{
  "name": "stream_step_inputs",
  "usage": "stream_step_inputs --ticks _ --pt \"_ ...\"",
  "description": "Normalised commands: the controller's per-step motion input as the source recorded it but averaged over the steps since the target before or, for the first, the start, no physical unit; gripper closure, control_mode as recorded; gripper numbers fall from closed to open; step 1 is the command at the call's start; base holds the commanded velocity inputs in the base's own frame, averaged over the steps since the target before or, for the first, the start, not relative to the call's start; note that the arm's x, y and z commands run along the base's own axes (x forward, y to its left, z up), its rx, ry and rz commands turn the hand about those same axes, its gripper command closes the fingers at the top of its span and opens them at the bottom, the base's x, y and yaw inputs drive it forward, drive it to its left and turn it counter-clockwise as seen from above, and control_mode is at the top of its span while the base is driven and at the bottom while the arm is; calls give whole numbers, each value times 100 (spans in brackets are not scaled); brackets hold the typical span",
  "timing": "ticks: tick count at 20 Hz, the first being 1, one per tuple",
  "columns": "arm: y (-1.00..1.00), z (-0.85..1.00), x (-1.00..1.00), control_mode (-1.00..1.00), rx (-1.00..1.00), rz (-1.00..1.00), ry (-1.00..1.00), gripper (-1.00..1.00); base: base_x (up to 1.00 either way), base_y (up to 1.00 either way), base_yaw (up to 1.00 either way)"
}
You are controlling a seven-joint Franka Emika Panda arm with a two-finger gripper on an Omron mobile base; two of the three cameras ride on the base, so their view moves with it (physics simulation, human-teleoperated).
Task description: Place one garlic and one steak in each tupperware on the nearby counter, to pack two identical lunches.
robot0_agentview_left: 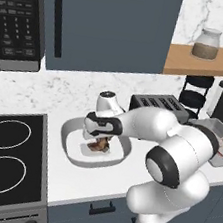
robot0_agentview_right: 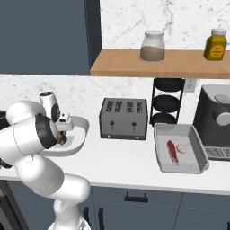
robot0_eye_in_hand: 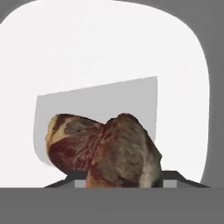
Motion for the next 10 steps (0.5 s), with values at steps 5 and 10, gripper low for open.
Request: stream_step_inputs --ticks 5,10 --pt "-3 11 13 -100 0 0 0 100 0 0 0" --pt "0 0 23 -100 0 0 0 100 0 0 0"
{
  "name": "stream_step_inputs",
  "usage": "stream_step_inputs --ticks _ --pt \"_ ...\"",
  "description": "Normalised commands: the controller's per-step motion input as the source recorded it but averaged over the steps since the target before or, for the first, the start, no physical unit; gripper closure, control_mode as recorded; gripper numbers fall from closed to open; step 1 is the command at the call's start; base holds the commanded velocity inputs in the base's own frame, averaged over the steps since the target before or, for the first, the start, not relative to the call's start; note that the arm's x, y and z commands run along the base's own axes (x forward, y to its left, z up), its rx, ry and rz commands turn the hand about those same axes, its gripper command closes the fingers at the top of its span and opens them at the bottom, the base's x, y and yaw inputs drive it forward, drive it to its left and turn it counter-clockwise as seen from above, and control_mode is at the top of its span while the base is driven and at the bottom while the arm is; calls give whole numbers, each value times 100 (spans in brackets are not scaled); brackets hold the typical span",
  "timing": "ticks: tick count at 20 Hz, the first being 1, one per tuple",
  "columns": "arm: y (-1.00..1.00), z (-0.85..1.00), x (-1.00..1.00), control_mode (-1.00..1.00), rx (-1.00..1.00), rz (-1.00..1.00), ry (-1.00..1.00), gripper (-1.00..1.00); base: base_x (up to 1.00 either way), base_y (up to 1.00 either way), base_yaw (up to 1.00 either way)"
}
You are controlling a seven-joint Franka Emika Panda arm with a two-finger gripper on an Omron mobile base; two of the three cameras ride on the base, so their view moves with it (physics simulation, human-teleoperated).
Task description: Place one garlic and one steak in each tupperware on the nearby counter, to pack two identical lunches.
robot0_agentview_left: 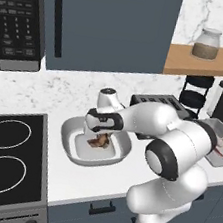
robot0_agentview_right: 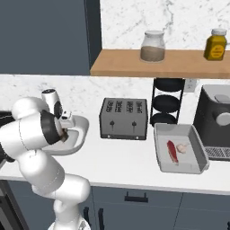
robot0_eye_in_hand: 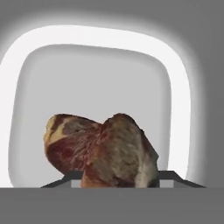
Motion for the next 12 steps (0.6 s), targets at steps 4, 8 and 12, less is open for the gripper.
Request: stream_step_inputs --ticks 4,8,12 --pt "0 0 14 -100 0 0 0 -100 0 0 0" --pt "0 4 5 -100 0 0 0 -100 0 0 0" --pt "0 32 -4 -100 -1 0 0 -100 0 0 0"
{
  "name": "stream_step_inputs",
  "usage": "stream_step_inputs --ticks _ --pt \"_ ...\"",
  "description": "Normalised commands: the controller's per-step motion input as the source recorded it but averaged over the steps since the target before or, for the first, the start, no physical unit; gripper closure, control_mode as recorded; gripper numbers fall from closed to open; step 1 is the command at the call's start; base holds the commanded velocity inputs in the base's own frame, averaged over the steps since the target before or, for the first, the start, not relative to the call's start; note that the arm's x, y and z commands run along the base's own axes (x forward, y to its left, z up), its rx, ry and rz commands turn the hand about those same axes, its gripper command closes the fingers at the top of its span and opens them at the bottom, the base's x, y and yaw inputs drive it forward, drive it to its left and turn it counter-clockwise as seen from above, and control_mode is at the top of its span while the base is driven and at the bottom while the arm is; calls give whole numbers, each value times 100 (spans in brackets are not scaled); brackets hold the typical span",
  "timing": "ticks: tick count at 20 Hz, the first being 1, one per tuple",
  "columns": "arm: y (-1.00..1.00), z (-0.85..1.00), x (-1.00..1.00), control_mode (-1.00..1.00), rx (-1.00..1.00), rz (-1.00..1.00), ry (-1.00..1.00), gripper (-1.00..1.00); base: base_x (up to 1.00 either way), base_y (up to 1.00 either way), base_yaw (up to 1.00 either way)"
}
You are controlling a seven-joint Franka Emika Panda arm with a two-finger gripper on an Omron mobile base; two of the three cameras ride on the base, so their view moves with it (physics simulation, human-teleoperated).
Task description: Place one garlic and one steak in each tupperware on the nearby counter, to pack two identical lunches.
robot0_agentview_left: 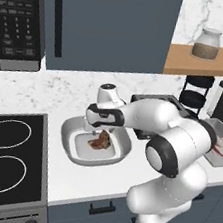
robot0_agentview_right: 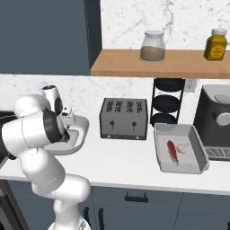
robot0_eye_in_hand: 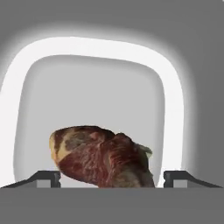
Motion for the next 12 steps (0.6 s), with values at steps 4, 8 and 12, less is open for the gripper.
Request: stream_step_inputs --ticks 4,8,12 --pt "-2 33 -34 -100 0 0 0 -100 0 0 0" --pt "-6 11 -82 -100 0 0 0 -100 0 0 0" --pt "-11 0 -99 -100 0 0 0 -100 0 0 0"
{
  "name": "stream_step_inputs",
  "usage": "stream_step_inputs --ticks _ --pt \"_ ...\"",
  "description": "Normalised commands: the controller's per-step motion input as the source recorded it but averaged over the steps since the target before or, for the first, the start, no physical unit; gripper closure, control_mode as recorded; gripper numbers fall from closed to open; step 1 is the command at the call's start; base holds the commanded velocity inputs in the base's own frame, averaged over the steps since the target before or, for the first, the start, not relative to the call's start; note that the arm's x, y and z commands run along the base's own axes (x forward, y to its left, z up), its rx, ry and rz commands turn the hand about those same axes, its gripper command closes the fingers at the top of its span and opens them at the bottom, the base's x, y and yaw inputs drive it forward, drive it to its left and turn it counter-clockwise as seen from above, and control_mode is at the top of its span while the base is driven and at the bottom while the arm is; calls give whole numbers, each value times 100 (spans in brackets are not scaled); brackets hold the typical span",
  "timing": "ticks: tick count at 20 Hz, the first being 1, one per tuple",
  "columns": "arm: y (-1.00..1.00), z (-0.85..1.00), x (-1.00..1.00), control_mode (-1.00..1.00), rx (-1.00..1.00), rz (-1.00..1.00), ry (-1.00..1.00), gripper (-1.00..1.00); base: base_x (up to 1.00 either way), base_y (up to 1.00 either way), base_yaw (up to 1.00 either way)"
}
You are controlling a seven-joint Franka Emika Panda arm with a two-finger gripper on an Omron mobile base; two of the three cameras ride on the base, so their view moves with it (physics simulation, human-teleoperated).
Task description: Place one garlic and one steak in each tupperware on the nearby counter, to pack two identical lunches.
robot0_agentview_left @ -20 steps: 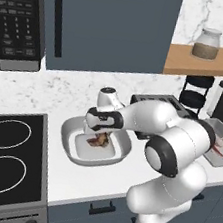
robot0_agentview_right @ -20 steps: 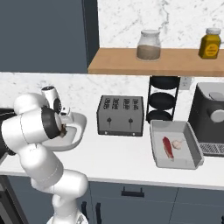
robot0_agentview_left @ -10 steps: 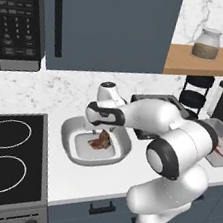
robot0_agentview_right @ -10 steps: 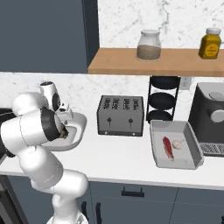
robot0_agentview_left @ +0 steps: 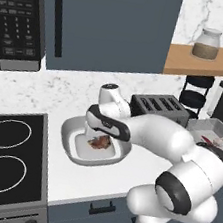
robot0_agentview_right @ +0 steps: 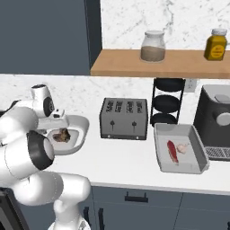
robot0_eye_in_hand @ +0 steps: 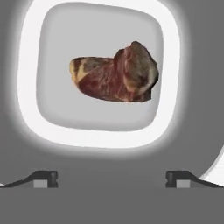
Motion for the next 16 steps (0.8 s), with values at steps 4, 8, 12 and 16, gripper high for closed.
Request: stream_step_inputs --ticks 4,8,12,16 --pt "-36 0 -100 -100 0 0 -3 -100 0 0 0" --pt "-80 3 -78 -100 0 0 -1 -100 0 0 0" --pt "-100 25 -60 -100 0 0 0 -100 0 0 0" --pt "-90 38 -70 -100 0 1 2 -100 0 0 0"
